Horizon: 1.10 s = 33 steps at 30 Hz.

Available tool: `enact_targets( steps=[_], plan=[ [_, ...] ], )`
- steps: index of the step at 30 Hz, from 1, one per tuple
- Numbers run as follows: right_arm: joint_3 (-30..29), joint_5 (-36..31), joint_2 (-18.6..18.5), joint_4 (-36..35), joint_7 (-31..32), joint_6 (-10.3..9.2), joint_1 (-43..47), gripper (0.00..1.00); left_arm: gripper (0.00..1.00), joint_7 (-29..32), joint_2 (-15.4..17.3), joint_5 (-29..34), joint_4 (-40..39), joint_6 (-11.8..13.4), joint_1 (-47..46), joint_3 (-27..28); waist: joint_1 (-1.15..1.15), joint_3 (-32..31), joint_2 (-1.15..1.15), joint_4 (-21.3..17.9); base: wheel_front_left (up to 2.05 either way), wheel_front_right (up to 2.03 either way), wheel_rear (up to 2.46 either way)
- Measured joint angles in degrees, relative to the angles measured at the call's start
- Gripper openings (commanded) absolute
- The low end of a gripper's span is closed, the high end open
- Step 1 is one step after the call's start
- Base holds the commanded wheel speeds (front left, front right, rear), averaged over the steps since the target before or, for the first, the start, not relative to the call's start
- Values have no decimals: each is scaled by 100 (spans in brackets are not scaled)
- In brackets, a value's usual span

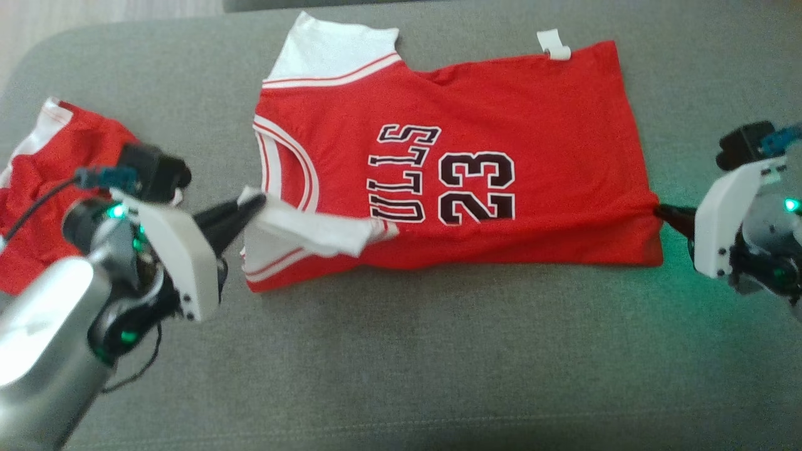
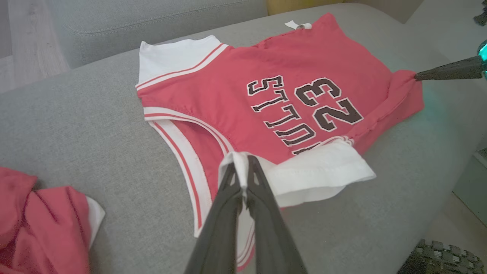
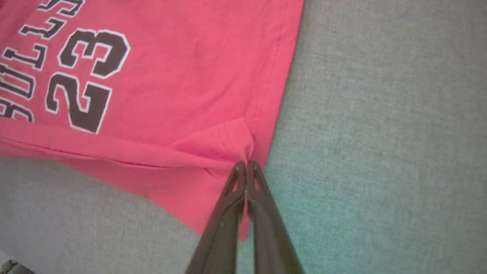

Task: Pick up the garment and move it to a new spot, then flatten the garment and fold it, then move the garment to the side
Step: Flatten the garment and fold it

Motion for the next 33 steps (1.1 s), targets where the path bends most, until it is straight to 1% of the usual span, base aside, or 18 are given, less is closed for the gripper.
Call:
enact_targets(
  steps=[3,9,13,14,15,16,18,20,23,24,26,28,29,31,32,33],
  plan=[
    [-11,-104,132,132,-1,0,-191,0,0,-57,-110,142,405,-35,-376,-121,0,142,0,-34,0,0,0],
    [-45,-268,367,364,-63,0,-537,0,0,-207,-323,212,1104,-49,-904,-342,0,383,0,-107,0,0,0],
    [-31,-393,512,508,-193,0,-651,0,0,-312,-383,249,1462,-52,-1171,-584,0,493,0,-168,0,0,0],
    [-20,-470,535,549,-299,0,-663,7,0,-356,-407,258,1549,-67,-1226,-650,0,512,0,-182,0,0,0],
    [-15,-550,560,587,-407,0,-672,100,26,-438,-449,265,1674,-77,-1265,-661,0,525,0,-196,0,0,0],
    [-13,-595,591,633,-525,0,-684,100,100,-587,-504,272,1794,-79,-1289,-646,0,534,0,-211,0,0,0],
    [-40,-622,657,695,-879,0,-712,100,100,-956,-612,428,2028,20,-1354,-622,0,542,0,-234,0,0,0],
    [-109,-709,715,702,-1402,0,-744,100,100,-1345,-753,514,2216,152,-1408,-495,0,523,0,-246,0,0,0],
    [-335,-783,786,717,-2374,0,-742,100,100,-2034,-970,513,2403,343,-1415,-245,0,445,0,-256,0,0,0],
    [-400,-835,805,717,-2707,0,-739,100,100,-2291,-1048,503,2434,442,-1405,-144,0,410,0,-258,0,0,0],
    [-513,-1022,864,717,-3406,0,-710,100,100,-2763,-1188,427,2442,575,-1355,66,0,331,0,-267,0,0,0],
    [-697,-1174,933,714,-3999,0,-608,100,100,-3054,-1329,291,2386,698,-1230,326,0,240,0,-278,0,0,0],
    [-845,-1232,994,717,-4165,0,-520,100,100,-3138,-1389,244,2317,777,-1109,492,0,186,0,-285,0,0,0],
    [-1147,-1522,1099,702,-4296,0,-290,100,100,-3182,-1491,208,2067,887,-775,804,0,74,0,-300,0,0,0],
    [-1377,-1734,1150,634,-4298,0,-139,100,100,-3181,-1562,260,1861,978,-555,1015,0,17,0,-307,0,0,0],
    [-1751,-1991,1227,452,-4298,0,37,100,100,-3182,-1635,379,1619,1063,-319,1251,0,-35,0,-313,0,0,0]
  ],
)
